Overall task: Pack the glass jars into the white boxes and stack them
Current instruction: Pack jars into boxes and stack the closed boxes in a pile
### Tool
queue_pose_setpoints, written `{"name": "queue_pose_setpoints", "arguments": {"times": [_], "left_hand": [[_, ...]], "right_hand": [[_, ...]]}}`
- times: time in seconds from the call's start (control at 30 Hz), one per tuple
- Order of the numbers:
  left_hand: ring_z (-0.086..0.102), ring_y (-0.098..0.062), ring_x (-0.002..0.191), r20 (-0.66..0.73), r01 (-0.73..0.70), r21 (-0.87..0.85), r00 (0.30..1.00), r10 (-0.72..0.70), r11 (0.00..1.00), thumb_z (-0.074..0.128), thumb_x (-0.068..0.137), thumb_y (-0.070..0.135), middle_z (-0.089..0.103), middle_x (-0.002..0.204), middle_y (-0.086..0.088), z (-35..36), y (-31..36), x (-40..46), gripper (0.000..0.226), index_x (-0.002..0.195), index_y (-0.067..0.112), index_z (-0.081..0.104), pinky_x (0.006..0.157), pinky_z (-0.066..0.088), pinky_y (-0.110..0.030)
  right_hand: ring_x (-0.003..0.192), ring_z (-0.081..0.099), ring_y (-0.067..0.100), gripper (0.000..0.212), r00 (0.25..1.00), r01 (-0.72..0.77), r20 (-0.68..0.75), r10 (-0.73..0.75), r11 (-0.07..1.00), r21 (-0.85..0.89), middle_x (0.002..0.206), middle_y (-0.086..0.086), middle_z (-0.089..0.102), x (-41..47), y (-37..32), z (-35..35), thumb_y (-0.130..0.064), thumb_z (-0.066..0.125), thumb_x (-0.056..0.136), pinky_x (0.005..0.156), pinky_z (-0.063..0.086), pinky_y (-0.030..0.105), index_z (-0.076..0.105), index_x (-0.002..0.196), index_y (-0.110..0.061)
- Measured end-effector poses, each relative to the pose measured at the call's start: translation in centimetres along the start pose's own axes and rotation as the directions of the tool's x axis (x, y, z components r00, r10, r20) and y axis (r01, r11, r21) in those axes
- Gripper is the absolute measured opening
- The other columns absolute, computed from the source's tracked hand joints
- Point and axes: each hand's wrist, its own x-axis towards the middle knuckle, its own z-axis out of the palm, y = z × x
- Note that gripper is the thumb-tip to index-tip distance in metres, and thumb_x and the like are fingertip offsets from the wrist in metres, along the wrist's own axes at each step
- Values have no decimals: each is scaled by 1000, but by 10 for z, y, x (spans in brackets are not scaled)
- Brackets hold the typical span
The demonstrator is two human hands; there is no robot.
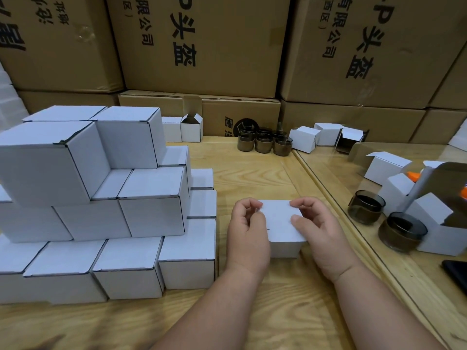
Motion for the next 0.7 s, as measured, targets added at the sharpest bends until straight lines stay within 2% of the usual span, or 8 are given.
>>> {"name": "queue_pose_setpoints", "arguments": {"times": [0.07,0.17,0.27,0.4,0.5,0.53,0.63,0.7], "left_hand": [[53,5,66,0,2,13,1000,-2,1000,48,97,1,64,75,26,-1,1,0,31,87,25,64,59,42,-9],[57,7,71,-10,8,19,1000,-7,1000,50,98,4,68,81,24,-1,2,-1,35,80,28,68,62,44,-9],[61,7,80,-9,18,13,1000,-18,1000,51,103,14,70,89,23,0,5,-2,34,87,35,71,66,46,-10],[65,0,83,23,53,-65,998,-52,996,53,98,28,73,97,15,0,10,-5,22,98,37,72,66,50,-15],[66,-7,87,45,40,-96,998,-35,995,50,100,19,73,107,2,0,12,-6,23,109,31,68,67,51,-19],[66,-10,89,55,39,-106,998,-33,994,51,99,23,71,111,-1,0,12,-6,21,111,30,67,68,51,-20],[65,-7,92,80,12,-104,997,-4,994,55,86,41,69,114,-1,0,12,-8,31,115,32,64,73,53,-22],[65,-6,94,99,-18,-85,995,26,996,62,81,49,68,114,0,1,12,-8,39,117,34,61,75,53,-20]], "right_hand": [[84,61,-1,29,1000,8,9,-8,1000,-18,88,-20,68,0,-1,-2,-21,63,79,71,48,13,66,107,-15],[97,65,5,37,993,-20,119,26,998,-56,104,-13,71,-2,-2,-9,-22,68,78,79,51,18,66,115,-20],[106,65,9,48,984,-32,174,49,995,-99,115,-9,70,-2,-1,-13,-18,71,75,84,53,24,64,121,-25],[104,65,3,43,997,9,79,0,993,-115,109,-19,71,-3,-2,-8,-22,72,76,81,52,18,65,118,-25],[100,64,-1,38,999,28,21,-26,993,-115,105,-22,71,-3,-3,-2,-28,71,77,78,51,14,65,115,-23],[98,64,-1,37,1000,29,6,-29,993,-110,105,-21,71,-3,-3,-1,-29,70,78,77,50,14,66,114,-23],[92,64,1,36,999,25,-30,-29,993,-113,106,-11,72,-3,-5,1,-35,69,80,76,50,14,66,114,-24],[89,64,1,37,999,22,-40,-27,993,-113,103,-11,72,-3,-6,2,-38,69,80,74,51,16,66,114,-23]]}}
